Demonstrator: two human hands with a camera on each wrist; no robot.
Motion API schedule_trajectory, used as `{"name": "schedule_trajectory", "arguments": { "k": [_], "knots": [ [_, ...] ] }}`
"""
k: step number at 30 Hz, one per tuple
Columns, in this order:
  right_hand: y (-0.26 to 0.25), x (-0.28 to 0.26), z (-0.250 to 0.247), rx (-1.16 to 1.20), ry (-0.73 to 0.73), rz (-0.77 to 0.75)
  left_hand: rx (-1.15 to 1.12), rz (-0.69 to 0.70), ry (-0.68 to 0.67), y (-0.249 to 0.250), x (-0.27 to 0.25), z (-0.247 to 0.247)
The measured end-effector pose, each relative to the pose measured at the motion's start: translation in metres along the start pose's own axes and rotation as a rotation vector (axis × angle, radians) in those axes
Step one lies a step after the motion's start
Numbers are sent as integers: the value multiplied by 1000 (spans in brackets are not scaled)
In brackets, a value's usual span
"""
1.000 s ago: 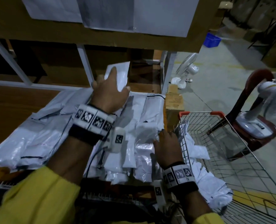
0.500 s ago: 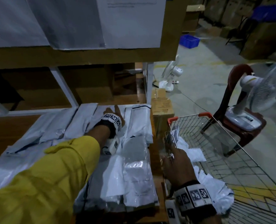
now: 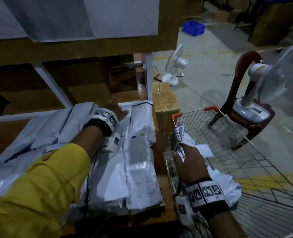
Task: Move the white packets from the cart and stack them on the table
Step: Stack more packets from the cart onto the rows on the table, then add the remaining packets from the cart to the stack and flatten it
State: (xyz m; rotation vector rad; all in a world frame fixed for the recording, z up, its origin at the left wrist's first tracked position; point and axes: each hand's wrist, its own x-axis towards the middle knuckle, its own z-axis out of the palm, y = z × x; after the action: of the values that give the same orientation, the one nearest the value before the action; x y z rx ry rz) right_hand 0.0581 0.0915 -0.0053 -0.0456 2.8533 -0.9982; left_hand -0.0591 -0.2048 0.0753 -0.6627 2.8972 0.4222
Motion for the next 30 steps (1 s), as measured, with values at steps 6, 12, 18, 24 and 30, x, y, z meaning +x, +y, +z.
{"name": "schedule_trajectory", "arguments": {
  "k": [6,12,18,24,30],
  "knots": [
    [25,-38,-5,-46,-48,129,-257,246,216,28,-63,-48],
    [62,-93,3,-290,-177,303,-366,563,331,54,-161,-21],
    [108,-156,15,-537,-226,321,-292,684,317,66,-234,30],
    [137,-228,41,-607,-232,335,-255,704,315,71,-301,71],
    [130,-270,23,-685,-102,325,-274,707,236,69,-354,94]
  ]
}}
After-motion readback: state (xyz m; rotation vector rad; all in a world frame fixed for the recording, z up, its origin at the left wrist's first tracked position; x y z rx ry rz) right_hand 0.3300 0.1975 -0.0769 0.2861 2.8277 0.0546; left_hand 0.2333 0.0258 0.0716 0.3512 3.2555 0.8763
